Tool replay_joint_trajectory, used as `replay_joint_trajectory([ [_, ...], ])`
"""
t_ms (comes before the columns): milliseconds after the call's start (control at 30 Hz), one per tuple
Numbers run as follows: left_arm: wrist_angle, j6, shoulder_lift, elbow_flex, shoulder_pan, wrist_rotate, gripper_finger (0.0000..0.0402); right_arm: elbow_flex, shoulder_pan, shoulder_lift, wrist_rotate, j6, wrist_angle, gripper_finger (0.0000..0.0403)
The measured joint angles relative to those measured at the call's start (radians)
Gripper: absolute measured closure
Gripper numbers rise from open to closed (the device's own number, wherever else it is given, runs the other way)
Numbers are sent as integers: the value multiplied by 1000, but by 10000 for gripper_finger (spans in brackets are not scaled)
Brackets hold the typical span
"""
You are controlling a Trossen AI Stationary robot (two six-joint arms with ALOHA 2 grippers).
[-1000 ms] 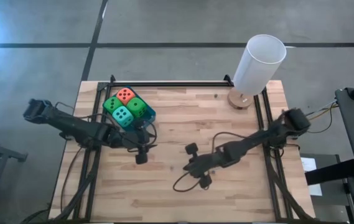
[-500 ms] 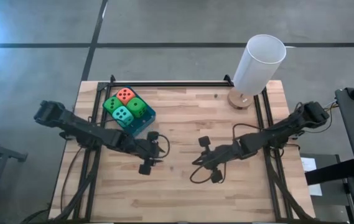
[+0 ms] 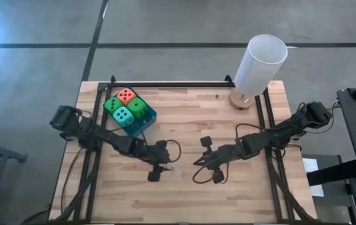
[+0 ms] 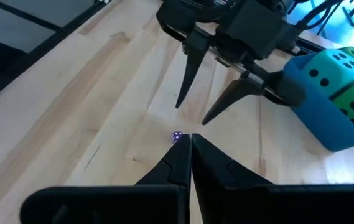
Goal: Pick & Place Dice
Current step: Put the small violet dice into the blue bin
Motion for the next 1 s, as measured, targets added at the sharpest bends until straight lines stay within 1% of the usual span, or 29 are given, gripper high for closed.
replay_joint_trajectory([
  [100, 0, -72, 1, 7, -5, -6, 209, 0, 0, 0, 0, 0, 1, 394],
  [200, -3, -136, 1, 14, -23, -43, 204, 0, 0, 0, 0, 0, 0, 394],
  [333, -4, -185, 1, 28, -57, -112, 198, 0, 0, 0, 0, 1, 1, 394],
  [500, -8, -208, 0, 44, -99, -197, 191, 0, 0, 0, 0, 15, 1, 394],
  [800, -13, -306, 8, 42, -171, -380, 181, 0, 0, 0, 0, 15, 1, 394],
  [900, -13, -320, 15, 41, -182, -418, 181, 0, 0, 0, 0, 15, 1, 394],
  [1000, -10, -341, 29, 43, -182, -432, 185, 0, 0, 1, 0, 16, 1, 394],
])
